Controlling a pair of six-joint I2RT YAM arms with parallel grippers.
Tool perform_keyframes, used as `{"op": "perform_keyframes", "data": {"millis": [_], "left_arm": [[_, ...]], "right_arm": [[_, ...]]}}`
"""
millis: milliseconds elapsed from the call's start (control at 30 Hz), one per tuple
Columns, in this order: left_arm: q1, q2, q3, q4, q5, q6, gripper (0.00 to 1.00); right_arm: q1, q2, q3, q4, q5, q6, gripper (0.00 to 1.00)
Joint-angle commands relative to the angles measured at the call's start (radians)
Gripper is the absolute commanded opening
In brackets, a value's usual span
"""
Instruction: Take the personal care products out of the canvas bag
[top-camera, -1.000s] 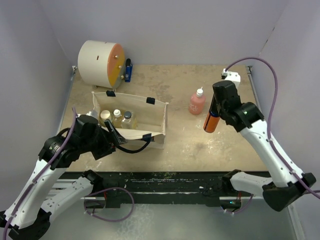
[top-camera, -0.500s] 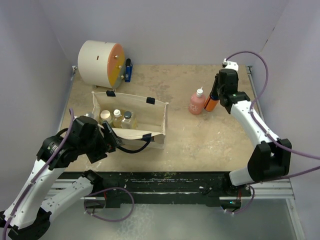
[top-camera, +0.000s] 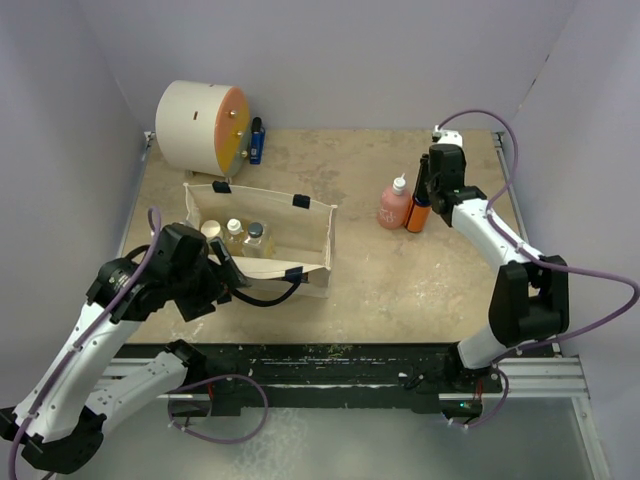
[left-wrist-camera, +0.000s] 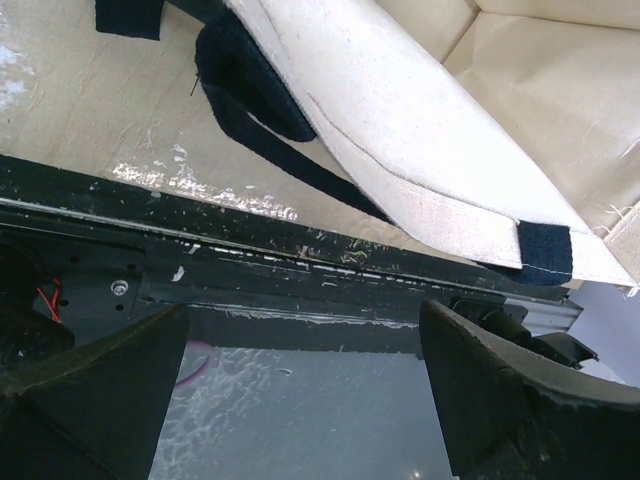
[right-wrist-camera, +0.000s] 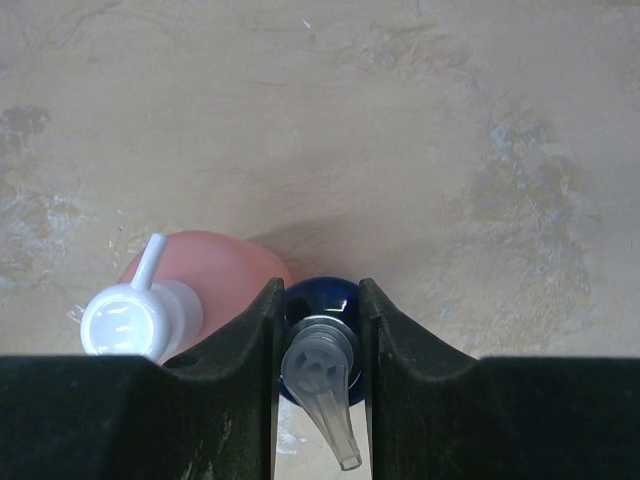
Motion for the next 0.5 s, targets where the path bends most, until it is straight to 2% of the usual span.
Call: {"op": "perform_keyframes", "data": {"millis": [0, 67, 100, 133, 167, 233, 300, 367, 467], "left_arm": [[0.000, -0.006, 0.020, 0.043, -0.015, -0.007, 0.99], [0.000, -0.005, 0.007, 0.072, 0.004, -0.014, 0.99], [0.000, -0.003, 0.002, 0.082, 0.010, -0.018, 0.99], [0.000, -0.003, -0.002, 0.088, 0.014, -0.023, 0.99], [0.000, 0.001, -0.003, 0.095, 0.017, -0.024, 0.99], [0.001, 0.008, 0.000, 0.105, 0.017, -0.025, 0.99], [0.001, 0.016, 0.003, 0.111, 0.010, -0.029, 0.99], [0.000, 0.021, 0.004, 0.102, -0.007, -0.052, 0.99], [0.000, 0.021, -0.002, 0.105, -0.015, -0.085, 0.99]], "right_arm": [[0.002, -0.001, 0.021, 0.103, 0.016, -0.020, 0.00], [0.002, 0.004, 0.025, 0.092, 0.006, -0.027, 0.01], [0.002, 0.002, 0.027, 0.090, 0.005, -0.029, 0.08], [0.002, 0.001, 0.030, 0.081, 0.005, -0.027, 0.25], [0.002, 0.000, 0.037, 0.064, 0.002, -0.021, 0.34], [0.002, -0.005, 0.065, 0.008, 0.005, -0.015, 0.51], [0.002, -0.018, 0.083, -0.042, 0.026, -0.015, 0.63], [0.002, -0.047, 0.085, -0.087, 0.033, -0.009, 0.69], [0.001, -0.125, 0.070, -0.149, 0.023, 0.006, 0.72]]}}
